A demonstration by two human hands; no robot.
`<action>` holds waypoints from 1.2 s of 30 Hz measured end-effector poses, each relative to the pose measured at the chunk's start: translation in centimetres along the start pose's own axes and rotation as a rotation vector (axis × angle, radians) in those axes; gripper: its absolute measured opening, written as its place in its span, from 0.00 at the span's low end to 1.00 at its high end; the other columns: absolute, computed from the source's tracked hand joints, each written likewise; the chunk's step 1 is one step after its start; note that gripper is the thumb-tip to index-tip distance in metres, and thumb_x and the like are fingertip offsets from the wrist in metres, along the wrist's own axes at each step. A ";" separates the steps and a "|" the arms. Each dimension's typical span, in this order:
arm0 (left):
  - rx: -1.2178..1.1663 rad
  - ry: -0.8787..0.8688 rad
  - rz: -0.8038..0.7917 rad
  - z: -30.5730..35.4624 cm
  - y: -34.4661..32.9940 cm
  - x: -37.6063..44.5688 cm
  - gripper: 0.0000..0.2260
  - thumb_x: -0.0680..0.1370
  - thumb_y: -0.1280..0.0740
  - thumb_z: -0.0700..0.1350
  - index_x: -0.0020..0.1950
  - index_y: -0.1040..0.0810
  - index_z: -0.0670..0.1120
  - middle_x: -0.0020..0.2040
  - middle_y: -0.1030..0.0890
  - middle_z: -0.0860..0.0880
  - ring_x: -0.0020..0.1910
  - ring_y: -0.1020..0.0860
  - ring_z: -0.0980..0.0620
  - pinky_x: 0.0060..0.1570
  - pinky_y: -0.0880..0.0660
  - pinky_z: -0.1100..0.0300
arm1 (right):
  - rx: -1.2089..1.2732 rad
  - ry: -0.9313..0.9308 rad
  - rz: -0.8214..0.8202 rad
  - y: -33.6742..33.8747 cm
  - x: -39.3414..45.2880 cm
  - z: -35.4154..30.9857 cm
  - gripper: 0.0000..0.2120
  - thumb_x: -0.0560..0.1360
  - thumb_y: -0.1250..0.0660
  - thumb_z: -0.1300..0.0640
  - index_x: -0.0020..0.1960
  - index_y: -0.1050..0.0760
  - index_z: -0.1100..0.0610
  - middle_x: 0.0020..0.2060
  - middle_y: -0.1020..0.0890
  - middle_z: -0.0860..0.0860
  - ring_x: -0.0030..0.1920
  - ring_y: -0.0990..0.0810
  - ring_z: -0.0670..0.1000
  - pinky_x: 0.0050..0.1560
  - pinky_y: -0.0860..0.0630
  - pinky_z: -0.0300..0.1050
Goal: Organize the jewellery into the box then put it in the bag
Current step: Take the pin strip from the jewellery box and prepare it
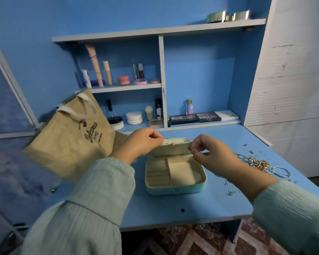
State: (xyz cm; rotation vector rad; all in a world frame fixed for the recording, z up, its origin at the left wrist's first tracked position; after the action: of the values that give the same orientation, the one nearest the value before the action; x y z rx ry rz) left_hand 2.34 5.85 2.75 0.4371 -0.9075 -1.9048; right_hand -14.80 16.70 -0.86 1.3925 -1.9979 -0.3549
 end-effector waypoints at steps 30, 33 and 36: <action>-1.429 0.248 -0.022 -2.1 -1.6 -2.2 0.06 0.76 0.37 0.34 0.47 0.23 0.43 0.36 0.17 0.47 0.32 0.19 0.58 0.30 0.23 0.68 | -0.187 0.142 0.128 -4.0 4.5 -0.5 0.02 0.74 0.34 0.63 0.45 0.22 0.61 0.47 0.29 0.48 0.46 0.27 0.47 0.48 0.30 0.34; -1.495 0.323 -0.015 -2.2 -2.3 -2.2 0.05 0.76 0.36 0.34 0.46 0.22 0.42 0.35 0.17 0.47 0.33 0.18 0.57 0.30 0.23 0.68 | -0.190 0.153 0.141 -3.8 4.4 -0.3 0.02 0.73 0.34 0.64 0.44 0.22 0.61 0.47 0.29 0.48 0.45 0.28 0.47 0.48 0.29 0.35; -1.517 0.378 0.003 -2.5 -3.0 -2.4 0.04 0.76 0.36 0.34 0.47 0.22 0.38 0.36 0.17 0.46 0.33 0.18 0.56 0.30 0.22 0.67 | -0.196 0.158 0.138 -3.8 4.3 -0.2 0.02 0.73 0.34 0.64 0.44 0.22 0.61 0.47 0.29 0.48 0.45 0.28 0.46 0.47 0.31 0.32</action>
State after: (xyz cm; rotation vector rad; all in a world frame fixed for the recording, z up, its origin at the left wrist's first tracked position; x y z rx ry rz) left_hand 3.25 7.70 -1.34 -0.1554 0.8374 -1.8563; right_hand -12.84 11.30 -1.27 1.1200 -1.8640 -0.3565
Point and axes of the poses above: each hand's wrist, its own x-axis towards the middle knuckle, its own y-axis out of the back of the hand, z = x × y, the point moved 2 cm from there along x, towards the middle knuckle
